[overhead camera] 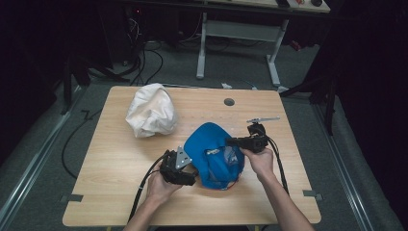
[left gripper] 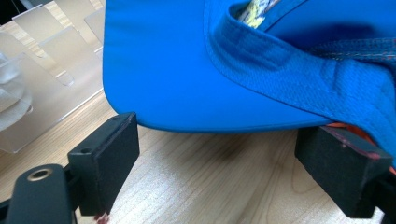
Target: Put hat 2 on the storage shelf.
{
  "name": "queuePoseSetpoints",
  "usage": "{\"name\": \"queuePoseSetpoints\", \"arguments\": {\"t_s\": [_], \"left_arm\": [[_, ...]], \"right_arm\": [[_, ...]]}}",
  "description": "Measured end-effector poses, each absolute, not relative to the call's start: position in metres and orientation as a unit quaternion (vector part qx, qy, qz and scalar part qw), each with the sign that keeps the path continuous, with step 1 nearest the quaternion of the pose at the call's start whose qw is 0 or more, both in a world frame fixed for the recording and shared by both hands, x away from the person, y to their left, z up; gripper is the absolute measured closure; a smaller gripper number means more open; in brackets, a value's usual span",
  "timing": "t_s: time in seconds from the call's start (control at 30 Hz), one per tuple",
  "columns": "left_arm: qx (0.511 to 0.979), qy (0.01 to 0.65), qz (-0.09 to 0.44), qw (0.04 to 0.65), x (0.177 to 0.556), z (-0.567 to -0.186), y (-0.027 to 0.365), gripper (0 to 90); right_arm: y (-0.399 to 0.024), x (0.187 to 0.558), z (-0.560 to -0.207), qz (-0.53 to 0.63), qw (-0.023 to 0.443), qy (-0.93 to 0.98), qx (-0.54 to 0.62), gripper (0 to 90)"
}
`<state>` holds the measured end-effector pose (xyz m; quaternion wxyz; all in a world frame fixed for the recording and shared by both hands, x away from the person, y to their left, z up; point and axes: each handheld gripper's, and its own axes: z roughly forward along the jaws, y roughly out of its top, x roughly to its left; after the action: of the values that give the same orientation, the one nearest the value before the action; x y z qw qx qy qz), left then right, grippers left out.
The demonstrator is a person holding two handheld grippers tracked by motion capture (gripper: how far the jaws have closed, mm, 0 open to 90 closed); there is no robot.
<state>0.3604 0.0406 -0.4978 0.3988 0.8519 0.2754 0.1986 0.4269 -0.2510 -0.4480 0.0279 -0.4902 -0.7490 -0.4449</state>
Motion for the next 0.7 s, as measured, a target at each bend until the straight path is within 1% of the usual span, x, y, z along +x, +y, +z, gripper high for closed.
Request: {"name": "queuePoseSetpoints", "arguments": {"t_s": [0.17, 0.43, 0.7], "left_arm": [[0.850, 0.276, 0.195, 0.403, 0.360, -0.497, 0.043, 13.7], [0.837, 0.288, 0.185, 0.427, 0.361, -0.491, 0.051, 14.1], [0.829, 0.290, 0.197, 0.435, 0.360, -0.488, 0.055, 14.1]], "right_arm": [[-0.247, 0.427, -0.449, -0.435, 0.025, -0.757, -0.487, 85.3], [-0.244, 0.426, -0.450, -0.425, 0.029, -0.765, -0.483, 85.0], [-0.237, 0.426, -0.454, -0.411, 0.038, -0.774, -0.481, 84.8]]}}
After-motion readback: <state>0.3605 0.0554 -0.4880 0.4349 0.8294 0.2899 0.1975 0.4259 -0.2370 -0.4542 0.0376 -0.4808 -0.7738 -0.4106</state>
